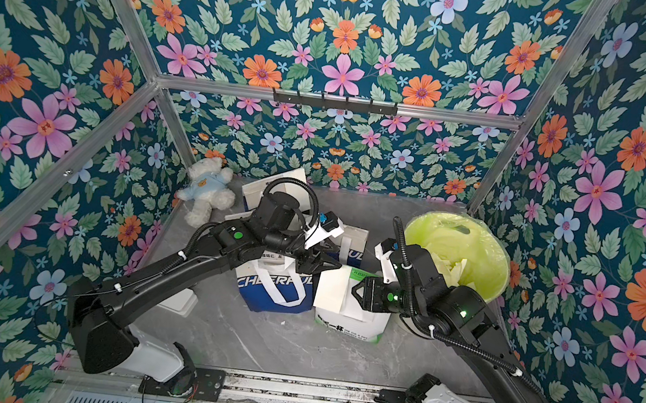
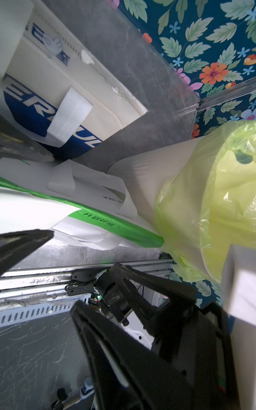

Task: Shred takeout receipts and throw away
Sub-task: Tear off the takeout receipt from the takeout bag.

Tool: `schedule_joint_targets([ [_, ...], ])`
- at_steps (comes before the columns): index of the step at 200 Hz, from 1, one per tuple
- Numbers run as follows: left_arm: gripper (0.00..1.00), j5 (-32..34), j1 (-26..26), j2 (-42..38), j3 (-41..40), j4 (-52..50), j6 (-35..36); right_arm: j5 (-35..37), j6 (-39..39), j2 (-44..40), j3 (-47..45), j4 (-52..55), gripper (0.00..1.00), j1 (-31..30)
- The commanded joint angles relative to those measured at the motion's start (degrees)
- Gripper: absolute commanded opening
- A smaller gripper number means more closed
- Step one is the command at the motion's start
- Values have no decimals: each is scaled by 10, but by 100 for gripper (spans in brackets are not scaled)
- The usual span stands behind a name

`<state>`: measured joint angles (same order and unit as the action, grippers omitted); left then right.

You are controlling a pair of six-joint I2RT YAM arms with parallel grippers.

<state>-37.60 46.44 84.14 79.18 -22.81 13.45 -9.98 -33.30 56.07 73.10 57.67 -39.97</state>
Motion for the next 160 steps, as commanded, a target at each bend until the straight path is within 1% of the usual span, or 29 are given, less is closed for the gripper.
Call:
schedule_joint_targets([
  [1,52,-14,-1,9,-1,-17,9,30,-17,11,0,-36,52,-1],
  [27,50,-15,-1,27,2,-19,2,40,-21,22,-3,-57,51,-1],
  [52,44,-29,-1,33,1,-17,1,43,-21,30,-9,-66,50,0],
  [68,35,-42,-2,30,-3,-16,2,44,-22,33,-13,-70,49,-1],
  [76,25,-53,-4,30,-5,-17,3,44,-23,35,-17,-74,49,-1],
  [80,21,-61,-7,29,-5,-20,5,44,-23,35,-19,-76,49,-1],
  [87,17,-86,-12,30,-5,-28,11,44,-23,36,-23,-80,48,-1],
  [106,4,-146,-32,35,-9,-38,1,41,-25,39,-33,-92,48,-1],
  [128,0,-181,-40,33,-30,-23,-21,28,-24,43,-45,-117,48,-1],
  [160,0,-200,-40,16,-70,34,-48,15,-15,45,-54,-140,48,-1],
])
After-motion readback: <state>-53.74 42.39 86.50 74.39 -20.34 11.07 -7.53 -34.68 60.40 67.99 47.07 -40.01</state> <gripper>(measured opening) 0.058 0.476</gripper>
